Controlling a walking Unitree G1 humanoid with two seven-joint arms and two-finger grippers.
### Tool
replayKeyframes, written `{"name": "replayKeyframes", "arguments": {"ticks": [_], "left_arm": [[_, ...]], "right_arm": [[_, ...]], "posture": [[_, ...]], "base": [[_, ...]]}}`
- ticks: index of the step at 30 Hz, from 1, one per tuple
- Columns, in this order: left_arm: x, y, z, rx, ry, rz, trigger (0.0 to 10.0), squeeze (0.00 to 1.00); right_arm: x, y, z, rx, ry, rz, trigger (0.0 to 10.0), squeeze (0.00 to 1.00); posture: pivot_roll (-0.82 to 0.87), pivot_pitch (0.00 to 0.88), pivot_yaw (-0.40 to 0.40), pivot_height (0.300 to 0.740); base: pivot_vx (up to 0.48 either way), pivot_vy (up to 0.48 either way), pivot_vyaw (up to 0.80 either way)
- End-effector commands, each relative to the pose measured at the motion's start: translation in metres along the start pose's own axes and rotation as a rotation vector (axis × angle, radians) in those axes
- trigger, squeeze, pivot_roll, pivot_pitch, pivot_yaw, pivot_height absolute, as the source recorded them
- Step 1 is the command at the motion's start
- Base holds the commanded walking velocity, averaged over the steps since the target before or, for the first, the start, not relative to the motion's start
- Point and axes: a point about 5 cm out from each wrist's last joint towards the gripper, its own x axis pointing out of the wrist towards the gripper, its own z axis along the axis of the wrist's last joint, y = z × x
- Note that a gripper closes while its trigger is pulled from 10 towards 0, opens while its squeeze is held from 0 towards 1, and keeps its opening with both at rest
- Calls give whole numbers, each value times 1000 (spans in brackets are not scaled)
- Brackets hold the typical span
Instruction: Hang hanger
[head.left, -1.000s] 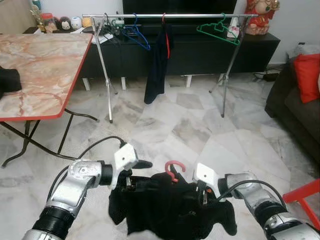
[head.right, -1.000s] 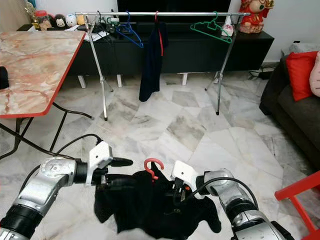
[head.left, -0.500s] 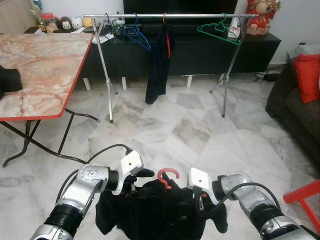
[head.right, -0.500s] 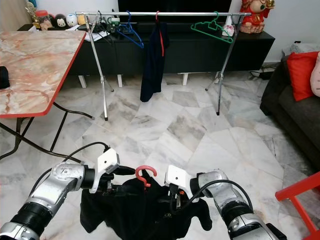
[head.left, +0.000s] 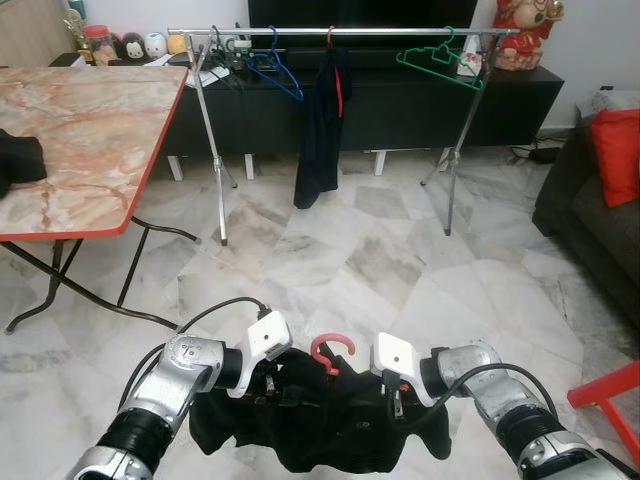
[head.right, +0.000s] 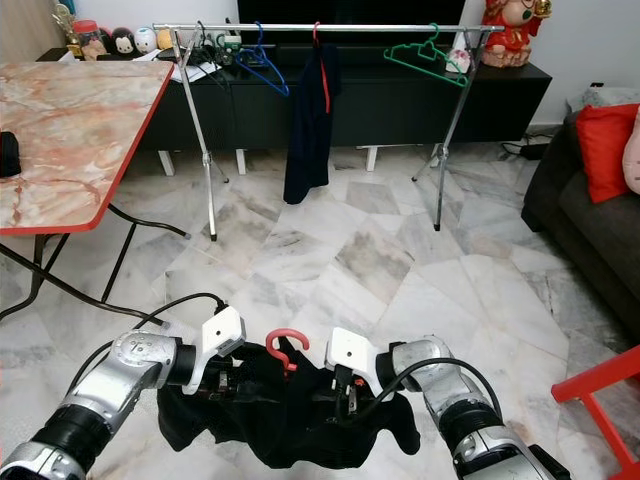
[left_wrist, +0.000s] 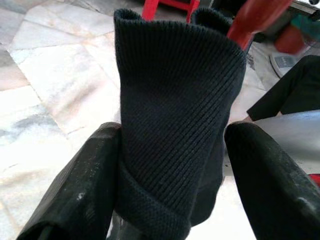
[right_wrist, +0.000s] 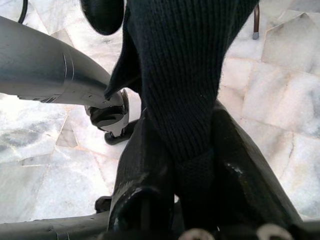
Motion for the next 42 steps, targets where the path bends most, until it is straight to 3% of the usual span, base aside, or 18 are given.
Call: {"name": "replayKeyframes", "arguments": {"ticks": [1, 2, 3, 4, 12, 34, 35, 36, 37, 38, 42], "left_arm": [[4, 1, 2, 15, 11, -5, 6824, 0], [4, 1, 1, 16, 13, -7, 4824, 0], [4, 1, 1, 17, 15, -7, 4824, 0], [4, 1, 0, 18, 19, -7, 0, 0], [5, 2, -6, 29, 51, 0, 0, 0], [7, 2, -4, 26, 29, 2, 0, 0], [7, 2, -5, 26, 27, 4, 0, 0], [8, 2, -4, 26, 25, 6, 0, 0], [8, 2, -4, 26, 24, 6, 0, 0], [8, 2, -4, 26, 22, 7, 0, 0], [8, 3, -3, 26, 12, 20, 0, 0]], "right_arm": [[-2, -7, 14, -36, -46, -24, 0, 0], [-2, -7, 14, -36, -47, -25, 0, 0], [-2, -8, 14, -35, -47, -25, 0, 0], [-2, -8, 14, -35, -47, -27, 0, 0], [-2, -9, 15, -32, -43, -38, 0, 0], [1, -8, 14, -26, -41, -40, 0, 0], [1, -8, 13, -25, -38, -43, 275, 0], [1, -8, 13, -27, -35, -45, 1961, 0], [1, -8, 13, -27, -35, -45, 1961, 0], [1, -9, 12, -28, -30, -54, 10000, 0], [1, -9, 10, -22, -18, -71, 10000, 0]], "posture": [[-57, 20, -62, 740], [-57, 21, -61, 740], [-57, 21, -61, 740], [-57, 21, -61, 740], [-54, 29, -62, 740], [-55, 34, -62, 740], [-55, 34, -62, 740], [-55, 34, -62, 740], [-55, 34, -62, 740], [-54, 36, -64, 740], [-54, 36, -64, 740]], "base": [[0, 0, 0], [0, 0, 0], [0, 0, 0], [0, 0, 0], [0, 0, 0], [0, 0, 0], [0, 0, 0], [0, 0, 0], [0, 0, 0], [0, 0, 0], [0, 0, 0]]}}
